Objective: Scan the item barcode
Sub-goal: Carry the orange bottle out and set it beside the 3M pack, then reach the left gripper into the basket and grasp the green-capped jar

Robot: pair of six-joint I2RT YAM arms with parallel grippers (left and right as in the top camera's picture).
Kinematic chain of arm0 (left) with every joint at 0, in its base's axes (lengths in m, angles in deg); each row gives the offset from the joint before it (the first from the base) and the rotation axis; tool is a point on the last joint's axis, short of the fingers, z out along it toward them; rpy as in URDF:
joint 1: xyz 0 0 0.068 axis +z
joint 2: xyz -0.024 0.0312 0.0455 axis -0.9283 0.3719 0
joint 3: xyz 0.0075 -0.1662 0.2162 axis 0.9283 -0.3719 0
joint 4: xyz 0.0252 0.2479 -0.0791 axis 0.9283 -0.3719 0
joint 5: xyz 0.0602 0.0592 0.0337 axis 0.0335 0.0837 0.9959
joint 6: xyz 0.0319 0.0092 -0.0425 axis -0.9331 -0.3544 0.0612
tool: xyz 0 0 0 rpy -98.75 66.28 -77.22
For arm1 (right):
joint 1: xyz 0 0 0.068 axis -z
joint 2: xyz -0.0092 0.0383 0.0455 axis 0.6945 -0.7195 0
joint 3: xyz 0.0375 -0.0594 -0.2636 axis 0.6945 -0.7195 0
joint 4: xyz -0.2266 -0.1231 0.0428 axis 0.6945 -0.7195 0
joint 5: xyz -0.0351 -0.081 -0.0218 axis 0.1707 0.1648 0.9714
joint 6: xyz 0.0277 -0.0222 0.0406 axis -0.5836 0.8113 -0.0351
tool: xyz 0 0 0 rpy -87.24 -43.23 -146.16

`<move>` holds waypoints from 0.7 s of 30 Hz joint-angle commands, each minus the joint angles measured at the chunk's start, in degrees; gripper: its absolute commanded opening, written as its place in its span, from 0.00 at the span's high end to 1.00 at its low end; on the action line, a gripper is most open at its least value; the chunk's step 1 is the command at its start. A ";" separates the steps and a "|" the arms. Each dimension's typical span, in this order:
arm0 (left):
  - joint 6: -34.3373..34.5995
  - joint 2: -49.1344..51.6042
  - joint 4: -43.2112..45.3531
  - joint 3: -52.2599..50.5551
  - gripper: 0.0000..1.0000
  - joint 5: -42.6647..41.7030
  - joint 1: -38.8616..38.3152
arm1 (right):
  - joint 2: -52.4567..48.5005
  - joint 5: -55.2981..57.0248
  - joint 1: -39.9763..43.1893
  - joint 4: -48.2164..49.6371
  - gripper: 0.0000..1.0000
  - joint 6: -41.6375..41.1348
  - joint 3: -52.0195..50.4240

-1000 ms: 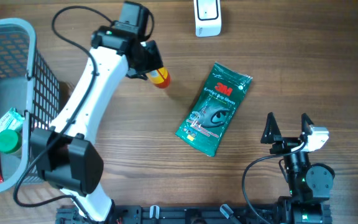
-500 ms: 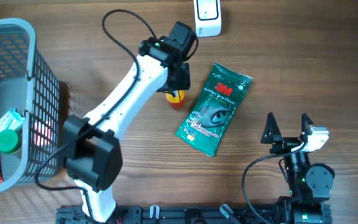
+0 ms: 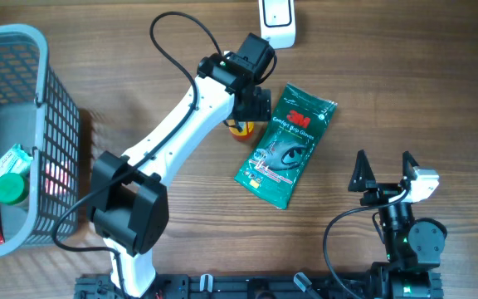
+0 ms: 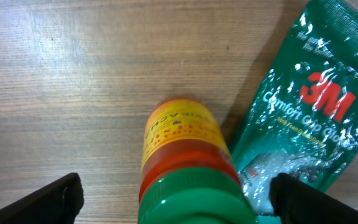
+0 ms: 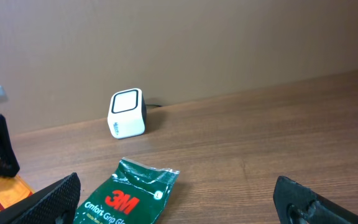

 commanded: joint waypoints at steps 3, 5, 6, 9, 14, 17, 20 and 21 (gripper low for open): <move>-1.79 -8.68 -2.25 11.34 0.00 13.62 0.50 | -0.02 0.83 -0.02 0.15 0.00 0.07 -0.07; -2.01 -11.61 -2.75 15.41 0.00 20.04 1.07 | -0.02 0.83 -0.02 0.15 0.00 0.04 -0.07; -3.19 -13.53 -2.40 17.38 0.00 23.39 1.57 | -0.02 0.83 -0.02 0.15 0.00 0.04 -0.07; -4.55 -18.62 -0.09 19.08 0.00 33.16 3.78 | -0.02 0.83 -0.02 0.15 0.00 0.07 -0.07; -3.85 -24.04 -1.18 19.08 0.00 38.51 11.39 | -0.02 0.83 -0.02 0.15 0.00 0.07 -0.07; 2.43 -25.92 -5.86 19.08 0.00 38.12 18.25 | -0.02 0.83 -0.02 0.15 0.00 0.07 -0.07; 12.46 -26.95 -11.85 19.08 0.00 37.94 26.14 | -0.02 0.83 -0.02 0.17 0.00 0.04 -0.07; 19.74 -26.97 -16.17 19.08 0.00 36.09 31.67 | -0.02 0.83 -0.02 0.17 0.00 0.07 -0.07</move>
